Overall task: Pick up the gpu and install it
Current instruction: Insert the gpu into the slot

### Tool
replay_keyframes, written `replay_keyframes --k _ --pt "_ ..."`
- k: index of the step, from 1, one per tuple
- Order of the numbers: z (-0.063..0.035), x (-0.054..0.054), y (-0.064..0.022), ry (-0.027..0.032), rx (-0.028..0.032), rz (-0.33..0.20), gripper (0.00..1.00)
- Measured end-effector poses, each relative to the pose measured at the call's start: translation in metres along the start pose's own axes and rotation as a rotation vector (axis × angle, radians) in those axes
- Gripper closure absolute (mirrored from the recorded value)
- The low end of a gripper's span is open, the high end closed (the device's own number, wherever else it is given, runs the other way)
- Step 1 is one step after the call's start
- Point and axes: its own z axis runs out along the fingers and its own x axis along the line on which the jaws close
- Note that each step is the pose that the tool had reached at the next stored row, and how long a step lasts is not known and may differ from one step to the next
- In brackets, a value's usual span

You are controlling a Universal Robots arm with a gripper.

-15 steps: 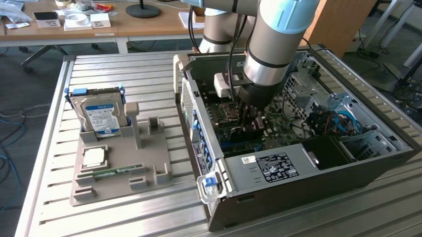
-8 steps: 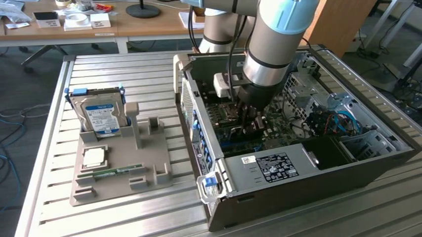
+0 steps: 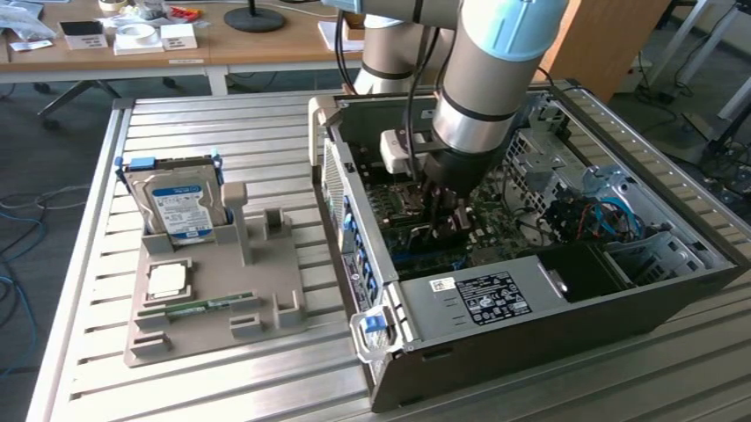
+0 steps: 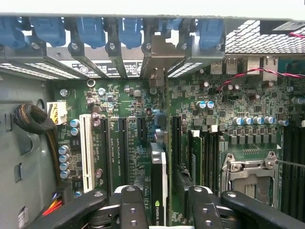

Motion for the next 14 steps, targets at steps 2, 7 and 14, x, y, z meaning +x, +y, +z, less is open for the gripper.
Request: replay_keyframes --k 2,7,14 --pt "-0.0015 0.000 -0.0001 -0.0001 -0.0002 -0.003 0.60" --pt "-0.0100 -0.001 -0.0002 -0.0004 -0.0005 -0.007 0.60" --pt "-0.0257 -0.002 -0.0003 -0.0004 -0.0009 -0.012 0.60"
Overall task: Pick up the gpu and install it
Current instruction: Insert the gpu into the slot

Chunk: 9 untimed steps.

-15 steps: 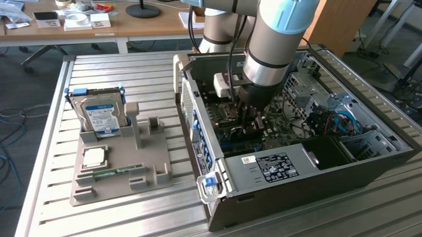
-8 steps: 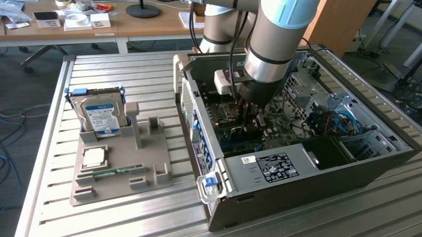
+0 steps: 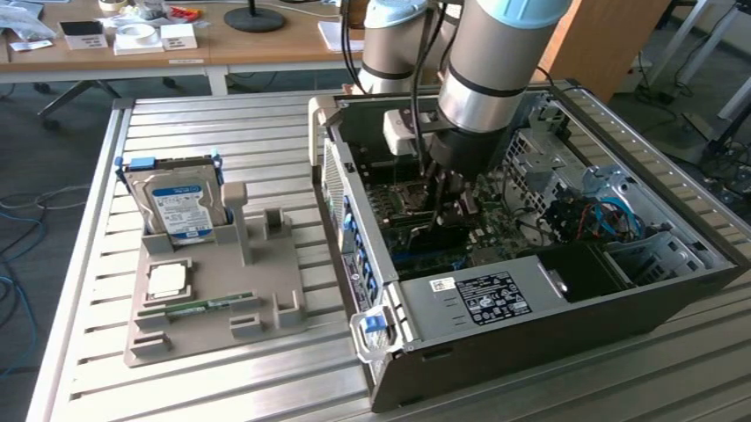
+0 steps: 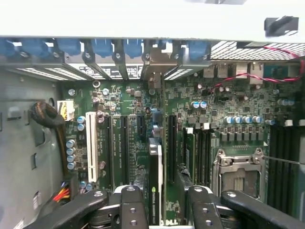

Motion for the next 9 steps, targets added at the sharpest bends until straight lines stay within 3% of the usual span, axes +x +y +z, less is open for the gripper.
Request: replay_keyframes --k 9 --pt "-0.0201 -0.002 -0.0002 -0.0001 -0.0007 -0.007 0.60"
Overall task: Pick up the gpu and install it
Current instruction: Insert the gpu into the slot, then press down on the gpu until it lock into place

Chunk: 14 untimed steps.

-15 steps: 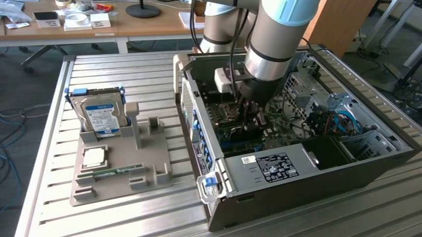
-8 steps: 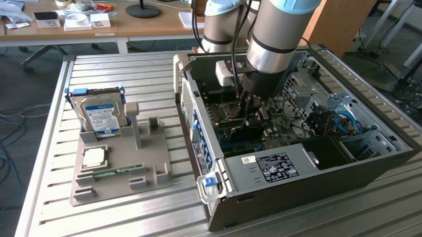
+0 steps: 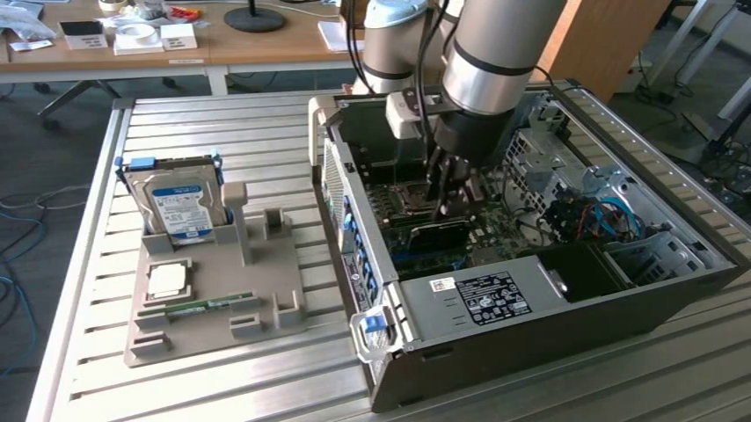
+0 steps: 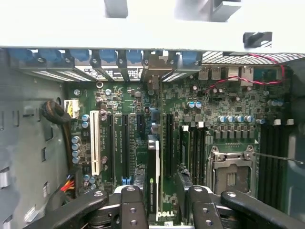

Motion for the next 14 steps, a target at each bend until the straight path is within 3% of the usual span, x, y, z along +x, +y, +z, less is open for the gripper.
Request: replay_keyframes --k 4,14 --pt "-0.0084 -0.0008 -0.0001 0.0000 -0.0002 -0.002 0.60" --pt "-0.0087 -0.0008 -0.0001 0.0000 -0.0002 -0.002 0.60"
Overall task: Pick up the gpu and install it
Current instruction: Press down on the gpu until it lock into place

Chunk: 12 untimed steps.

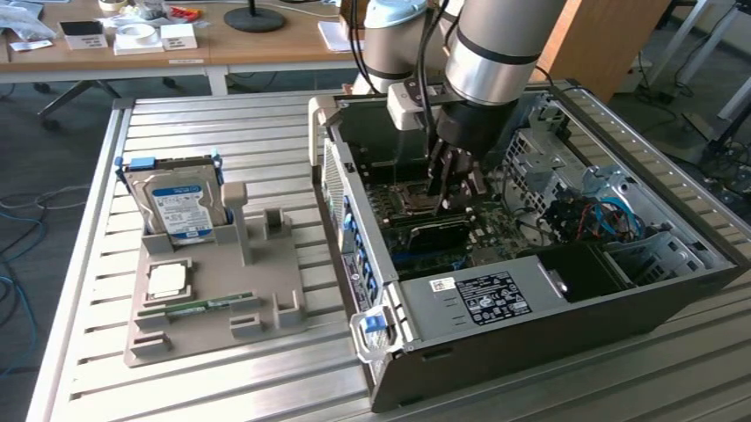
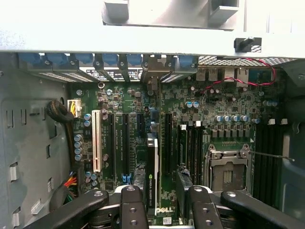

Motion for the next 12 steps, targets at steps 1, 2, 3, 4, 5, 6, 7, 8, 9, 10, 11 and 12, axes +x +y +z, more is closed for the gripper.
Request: replay_keyframes --k 1,2,3,4,5,6,7,8,9,10,11,12 --pt "0.0000 0.0000 0.0000 0.0000 0.0000 0.000 0.60" --pt "0.0000 0.0000 0.0000 0.0001 0.0000 0.000 0.60" --pt "0.0000 0.0000 0.0000 0.0000 0.0000 0.000 0.60" --pt "0.0000 0.0000 0.0000 0.0000 0.0000 0.000 0.60" --pt "0.0000 0.0000 0.0000 0.0000 0.0000 0.000 0.62" --pt "0.0000 0.0000 0.0000 0.0000 0.0000 0.000 0.62" --pt "0.0000 0.0000 0.0000 0.0001 0.0001 0.000 0.68" --pt "0.0000 0.0000 0.0000 0.0001 0.0000 0.000 0.74" --pt "0.0000 0.0000 0.0000 0.0000 0.0000 0.000 0.74" --pt "0.0000 0.0000 0.0000 0.0000 0.0000 0.000 0.80" --pt "0.0000 0.0000 0.0000 0.0000 0.0000 0.000 0.85" --pt "0.0000 0.0000 0.0000 0.0000 0.0000 0.000 0.85"
